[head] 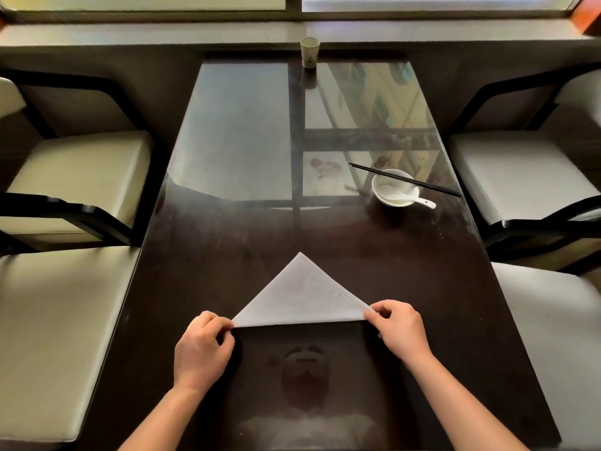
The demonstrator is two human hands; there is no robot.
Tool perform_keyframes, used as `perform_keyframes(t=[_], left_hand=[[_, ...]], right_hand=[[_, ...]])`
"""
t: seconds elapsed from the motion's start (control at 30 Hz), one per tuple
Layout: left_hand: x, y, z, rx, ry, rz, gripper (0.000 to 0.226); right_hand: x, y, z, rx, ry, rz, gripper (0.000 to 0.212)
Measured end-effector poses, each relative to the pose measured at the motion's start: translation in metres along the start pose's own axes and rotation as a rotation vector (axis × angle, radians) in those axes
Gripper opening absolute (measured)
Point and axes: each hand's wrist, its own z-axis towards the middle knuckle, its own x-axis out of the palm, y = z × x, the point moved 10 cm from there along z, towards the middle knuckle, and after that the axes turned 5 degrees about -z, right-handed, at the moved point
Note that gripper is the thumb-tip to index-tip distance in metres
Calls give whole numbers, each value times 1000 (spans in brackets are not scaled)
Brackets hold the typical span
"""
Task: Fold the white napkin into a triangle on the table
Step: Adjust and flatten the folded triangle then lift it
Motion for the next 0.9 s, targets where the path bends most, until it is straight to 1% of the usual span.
perform_keyframes(t=[0.1,0.17,0.23,0.3,0.43,0.53,0.57,0.67,0.73,0.83,0.9], left_hand=[[3,-3,3,-32,-12,-25,28],[7,-7,7,-38,-2,-15,32],[11,-11,9,-46,6,-13,28],[13,-14,9,-57,10,-14,24],[12,-12,9,-74,8,-27,20],[12,-10,9,-85,8,-37,16],[12,-9,9,-98,5,-43,15],[12,-8,10,-131,-11,-39,11],[13,-7,10,-141,-24,-31,11],[13,-7,9,-132,-36,-34,13],[12,-7,8,-132,-41,-43,19]], right_hand=[[-1,-5,-2,69,45,152,12],[-4,-5,-1,68,49,154,12],[-7,-3,-1,64,39,99,11],[-8,-3,-1,87,21,101,13],[-7,-7,0,172,23,222,13],[-7,-9,1,196,10,294,16],[-7,-11,1,202,-8,284,16],[-7,-15,-1,192,-63,138,14],[-8,-12,-1,151,-100,64,15],[-4,-7,0,84,-102,-76,13],[-4,-9,0,69,-100,-63,12]])
